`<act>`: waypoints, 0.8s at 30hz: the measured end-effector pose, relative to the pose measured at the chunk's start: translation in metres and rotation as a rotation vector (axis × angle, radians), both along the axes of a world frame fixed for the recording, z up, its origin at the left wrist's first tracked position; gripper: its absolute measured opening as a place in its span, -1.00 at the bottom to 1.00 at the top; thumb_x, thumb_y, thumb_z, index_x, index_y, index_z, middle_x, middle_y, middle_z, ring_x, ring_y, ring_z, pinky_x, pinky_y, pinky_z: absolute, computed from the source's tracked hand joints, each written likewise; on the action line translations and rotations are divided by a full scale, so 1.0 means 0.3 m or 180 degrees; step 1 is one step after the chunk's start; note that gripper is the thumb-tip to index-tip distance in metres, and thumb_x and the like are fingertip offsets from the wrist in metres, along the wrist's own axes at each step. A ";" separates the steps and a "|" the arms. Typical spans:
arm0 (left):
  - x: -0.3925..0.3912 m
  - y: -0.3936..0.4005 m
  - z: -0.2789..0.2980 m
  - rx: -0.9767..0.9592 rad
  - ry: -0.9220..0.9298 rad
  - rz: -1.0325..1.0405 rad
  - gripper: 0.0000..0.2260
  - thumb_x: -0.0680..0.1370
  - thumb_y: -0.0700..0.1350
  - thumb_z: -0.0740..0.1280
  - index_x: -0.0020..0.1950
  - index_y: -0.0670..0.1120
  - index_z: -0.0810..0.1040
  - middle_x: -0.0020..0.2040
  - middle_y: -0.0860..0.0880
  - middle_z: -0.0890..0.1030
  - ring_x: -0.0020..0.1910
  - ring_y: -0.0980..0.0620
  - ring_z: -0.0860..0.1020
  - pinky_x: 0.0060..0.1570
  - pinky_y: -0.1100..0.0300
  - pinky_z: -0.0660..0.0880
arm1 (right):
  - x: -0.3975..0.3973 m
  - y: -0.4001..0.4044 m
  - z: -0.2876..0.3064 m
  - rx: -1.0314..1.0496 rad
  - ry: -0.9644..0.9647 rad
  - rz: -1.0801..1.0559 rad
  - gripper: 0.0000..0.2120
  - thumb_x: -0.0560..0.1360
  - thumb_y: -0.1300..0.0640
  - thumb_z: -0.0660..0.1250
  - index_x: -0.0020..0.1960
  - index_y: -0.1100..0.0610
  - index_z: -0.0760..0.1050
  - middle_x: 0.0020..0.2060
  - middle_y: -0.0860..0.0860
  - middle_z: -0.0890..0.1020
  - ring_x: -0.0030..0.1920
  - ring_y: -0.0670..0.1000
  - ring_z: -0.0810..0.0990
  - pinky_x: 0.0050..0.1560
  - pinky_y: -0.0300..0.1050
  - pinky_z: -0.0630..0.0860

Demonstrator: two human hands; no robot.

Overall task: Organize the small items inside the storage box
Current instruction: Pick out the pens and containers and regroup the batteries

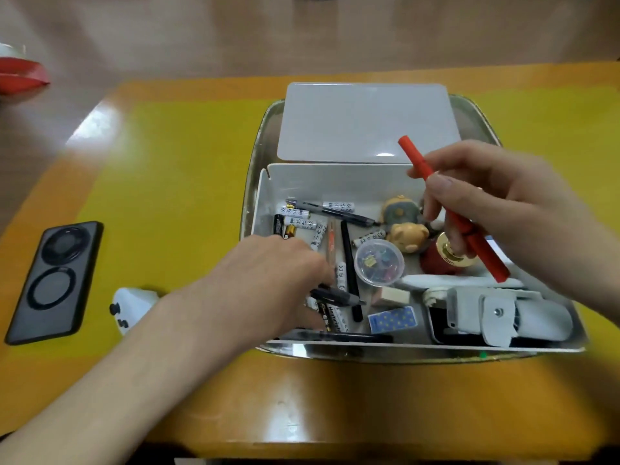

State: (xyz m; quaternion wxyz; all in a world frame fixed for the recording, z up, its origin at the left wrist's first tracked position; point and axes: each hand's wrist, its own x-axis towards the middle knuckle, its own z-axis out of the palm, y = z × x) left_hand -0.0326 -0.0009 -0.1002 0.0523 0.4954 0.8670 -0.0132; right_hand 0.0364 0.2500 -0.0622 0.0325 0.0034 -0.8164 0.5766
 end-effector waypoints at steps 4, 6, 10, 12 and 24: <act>0.014 0.051 -0.030 -0.0256 -0.0521 0.0012 -0.74 0.41 0.18 0.48 0.00 0.08 0.63 -0.19 0.09 0.59 -0.20 -0.02 0.55 -0.35 0.17 0.26 | -0.007 0.001 0.014 -0.0046 -0.0084 0.0019 -0.73 0.50 -0.03 0.32 0.12 0.08 0.60 -0.20 0.08 0.69 -0.45 0.06 0.56 -0.40 -0.20 0.52; 0.011 0.083 -0.046 -0.0280 -0.0870 -0.0066 -0.82 0.43 0.12 0.47 -0.03 0.08 0.66 -0.25 0.10 0.58 -0.27 0.03 0.51 -0.36 0.17 0.31 | -0.021 0.006 0.011 -0.0014 -0.0105 -0.0003 -0.76 0.52 -0.01 0.32 0.10 0.08 0.60 -0.21 0.06 0.70 -0.44 0.05 0.56 -0.37 -0.15 0.56; -0.001 0.110 -0.051 -0.0426 -0.1336 -0.0163 -0.91 0.47 0.02 0.41 -0.09 0.05 0.66 -0.34 0.07 0.56 -0.37 0.10 0.48 -0.43 0.20 0.34 | -0.052 0.011 0.001 -0.0031 -0.0119 -0.0004 -0.88 0.60 0.16 0.31 0.08 0.13 0.60 -0.22 0.09 0.70 -0.42 0.08 0.56 -0.38 -0.17 0.57; -0.014 0.102 -0.042 -0.0434 -0.1383 -0.0129 -0.92 0.43 0.01 0.41 -0.13 0.04 0.63 -0.35 0.05 0.56 -0.37 0.08 0.49 -0.43 0.15 0.41 | -0.056 0.014 -0.008 -0.0027 -0.0135 0.0019 -0.89 0.61 0.17 0.31 0.07 0.12 0.61 -0.22 0.10 0.71 -0.43 0.07 0.56 -0.37 -0.18 0.57; -0.023 0.056 -0.033 -0.0396 -0.1165 -0.0135 -0.84 0.43 0.08 0.42 -0.10 0.04 0.55 -0.25 0.07 0.54 -0.31 0.08 0.46 -0.39 0.14 0.38 | -0.072 0.031 -0.059 0.0016 -0.0113 0.0126 -0.88 0.60 0.13 0.34 0.08 0.06 0.65 -0.21 0.10 0.71 -0.44 0.03 0.56 -0.37 -0.16 0.58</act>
